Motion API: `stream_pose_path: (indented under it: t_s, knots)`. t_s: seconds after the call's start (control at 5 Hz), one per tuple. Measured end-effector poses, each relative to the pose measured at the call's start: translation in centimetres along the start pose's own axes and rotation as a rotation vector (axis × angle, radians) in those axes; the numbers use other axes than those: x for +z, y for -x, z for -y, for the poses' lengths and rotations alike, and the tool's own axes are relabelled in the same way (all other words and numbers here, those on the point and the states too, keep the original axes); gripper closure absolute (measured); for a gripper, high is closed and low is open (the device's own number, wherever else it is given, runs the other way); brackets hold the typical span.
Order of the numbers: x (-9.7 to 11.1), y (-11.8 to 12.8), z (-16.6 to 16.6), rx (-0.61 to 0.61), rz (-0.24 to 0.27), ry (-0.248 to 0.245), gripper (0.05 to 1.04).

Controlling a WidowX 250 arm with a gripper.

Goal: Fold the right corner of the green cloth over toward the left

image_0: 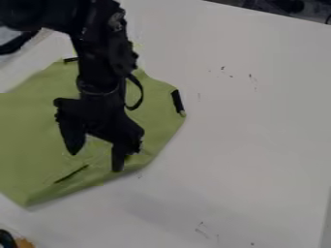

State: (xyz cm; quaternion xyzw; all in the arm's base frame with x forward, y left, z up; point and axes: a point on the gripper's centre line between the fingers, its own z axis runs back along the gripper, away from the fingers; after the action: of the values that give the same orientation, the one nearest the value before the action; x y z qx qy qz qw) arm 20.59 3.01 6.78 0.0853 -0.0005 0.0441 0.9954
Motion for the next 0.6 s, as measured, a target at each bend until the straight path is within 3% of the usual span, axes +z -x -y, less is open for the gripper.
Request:
stream_pose_path:
  t_s: [0.2,0.6]
  knots:
    - [1.1,-4.3,1.8,-0.086,0.061,-0.012,0.083]
    - [-0.3,-11.6,3.4,-0.036,0.191,0.029,0.083]
